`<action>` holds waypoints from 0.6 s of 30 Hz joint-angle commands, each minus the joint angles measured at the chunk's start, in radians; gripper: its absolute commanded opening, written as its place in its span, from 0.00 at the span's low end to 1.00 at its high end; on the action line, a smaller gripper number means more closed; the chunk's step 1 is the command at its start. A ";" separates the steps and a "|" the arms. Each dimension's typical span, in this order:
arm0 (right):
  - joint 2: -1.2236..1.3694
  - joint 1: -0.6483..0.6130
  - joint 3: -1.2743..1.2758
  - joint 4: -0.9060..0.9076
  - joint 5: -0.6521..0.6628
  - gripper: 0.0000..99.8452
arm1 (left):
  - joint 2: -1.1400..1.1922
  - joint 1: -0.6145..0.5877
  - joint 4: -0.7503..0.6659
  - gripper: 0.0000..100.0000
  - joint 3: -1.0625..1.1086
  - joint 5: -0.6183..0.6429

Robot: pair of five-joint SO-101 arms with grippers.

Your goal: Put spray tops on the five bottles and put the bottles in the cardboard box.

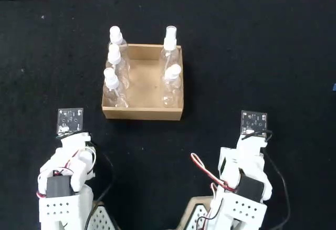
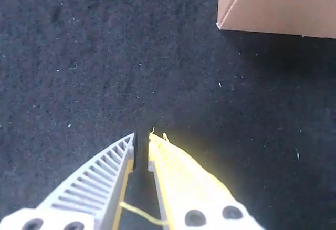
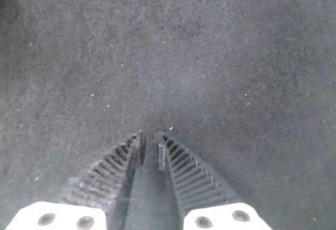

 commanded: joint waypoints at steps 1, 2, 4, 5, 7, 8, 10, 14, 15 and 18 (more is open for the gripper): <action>-0.082 0.023 -0.005 0.005 0.003 0.01 | -0.006 0.008 0.021 0.03 0.021 -0.002; -0.082 0.023 -0.005 0.005 0.003 0.01 | -0.006 0.008 0.021 0.03 0.021 -0.002; -0.082 0.023 -0.005 0.005 0.003 0.01 | -0.006 0.008 0.021 0.03 0.021 -0.002; -0.082 0.020 -0.005 0.005 0.003 0.01 | -0.006 0.008 0.021 0.03 0.021 -0.002; -0.082 0.018 -0.005 0.006 0.003 0.01 | -0.006 0.008 0.021 0.03 0.021 -0.002; -0.082 0.018 -0.005 0.006 0.003 0.01 | -0.006 0.008 0.021 0.03 0.021 -0.002; -0.084 0.015 -0.005 0.006 0.005 0.01 | -0.006 0.008 0.021 0.03 0.021 -0.002; -0.099 -0.101 -0.005 0.008 0.005 0.01 | -0.006 0.008 0.021 0.03 0.021 -0.002; -0.099 -0.147 -0.005 0.008 0.005 0.01 | -0.006 0.008 0.021 0.03 0.021 -0.002; -0.099 -0.255 -0.005 0.008 0.005 0.01 | -0.006 0.008 0.021 0.03 0.021 -0.002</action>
